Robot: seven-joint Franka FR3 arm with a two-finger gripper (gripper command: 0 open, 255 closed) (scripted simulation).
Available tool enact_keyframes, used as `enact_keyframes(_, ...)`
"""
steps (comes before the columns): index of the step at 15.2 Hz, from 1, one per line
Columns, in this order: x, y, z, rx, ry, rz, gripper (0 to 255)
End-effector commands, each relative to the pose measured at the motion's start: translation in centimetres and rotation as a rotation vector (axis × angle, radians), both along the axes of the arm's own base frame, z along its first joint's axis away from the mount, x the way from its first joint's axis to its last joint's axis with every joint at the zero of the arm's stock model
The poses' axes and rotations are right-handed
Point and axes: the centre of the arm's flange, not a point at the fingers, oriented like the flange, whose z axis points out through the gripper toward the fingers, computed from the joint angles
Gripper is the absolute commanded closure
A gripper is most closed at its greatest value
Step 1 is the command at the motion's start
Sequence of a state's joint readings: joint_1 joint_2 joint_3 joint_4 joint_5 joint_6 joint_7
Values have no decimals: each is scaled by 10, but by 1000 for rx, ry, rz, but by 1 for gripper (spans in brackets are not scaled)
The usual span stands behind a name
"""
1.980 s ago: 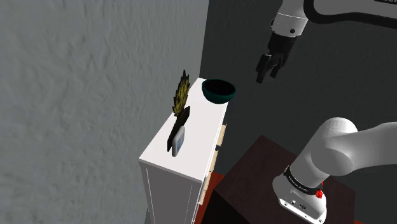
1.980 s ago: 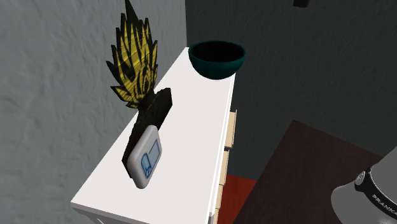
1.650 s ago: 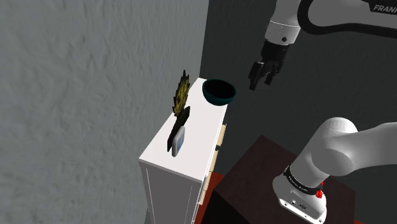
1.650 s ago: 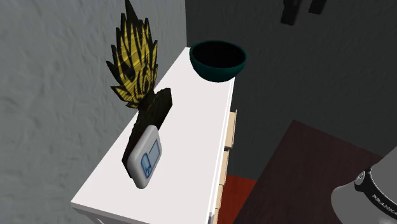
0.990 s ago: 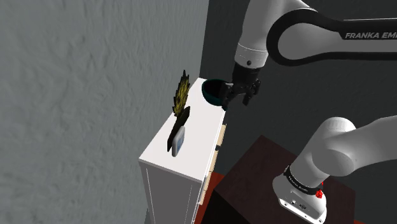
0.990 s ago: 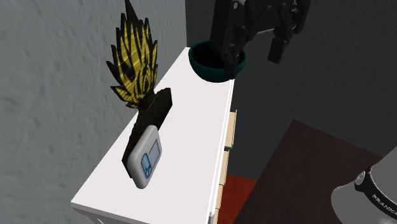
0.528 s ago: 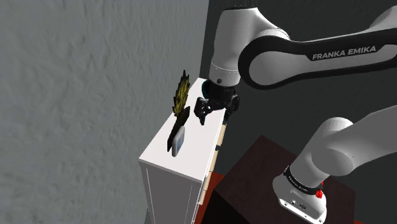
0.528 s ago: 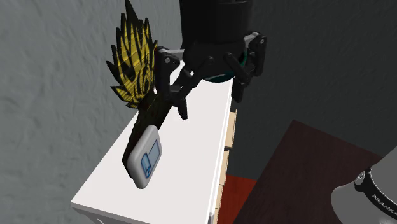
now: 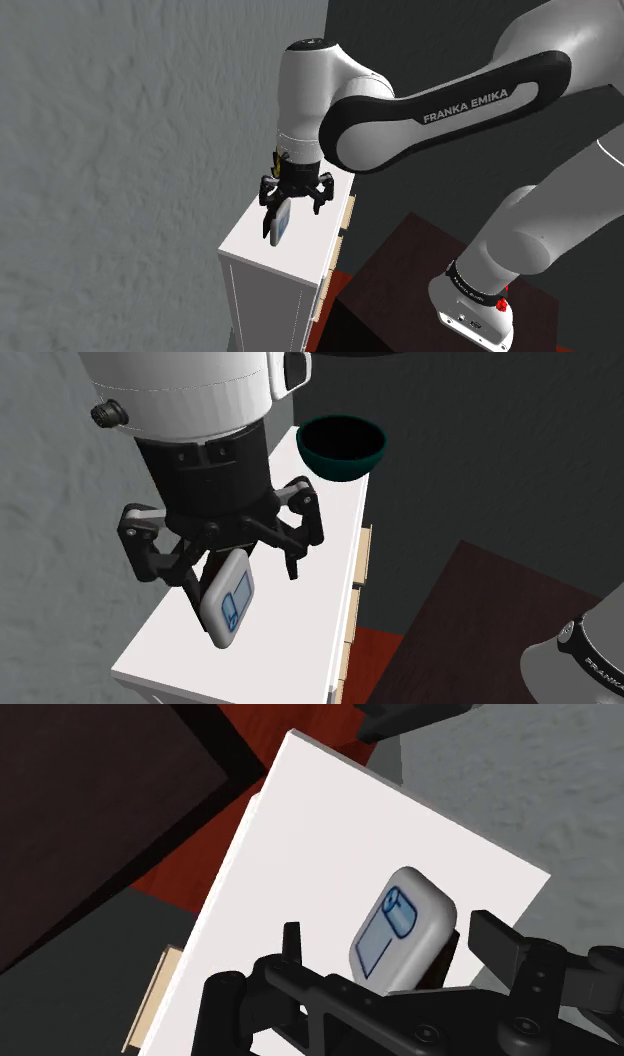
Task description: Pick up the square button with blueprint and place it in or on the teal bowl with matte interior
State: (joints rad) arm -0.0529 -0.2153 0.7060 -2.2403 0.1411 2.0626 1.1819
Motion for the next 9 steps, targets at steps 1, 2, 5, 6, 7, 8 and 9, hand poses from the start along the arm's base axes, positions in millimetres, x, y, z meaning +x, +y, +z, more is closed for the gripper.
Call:
enact_keyframes(1,12,19,-16,4,0,-37,0)
enact_keyframes(2,18,29,-22,5,0,-53,0)
enact_keyframes(5,23,37,-37,5,0,-66,0)
enact_keyframes(6,23,37,-42,5,0,-66,0)
enact_keyframes(7,23,37,-48,5,0,-66,0)
enact_keyframes(8,23,37,-53,5,0,-66,0)
enact_keyframes(9,23,37,-58,5,0,-66,0)
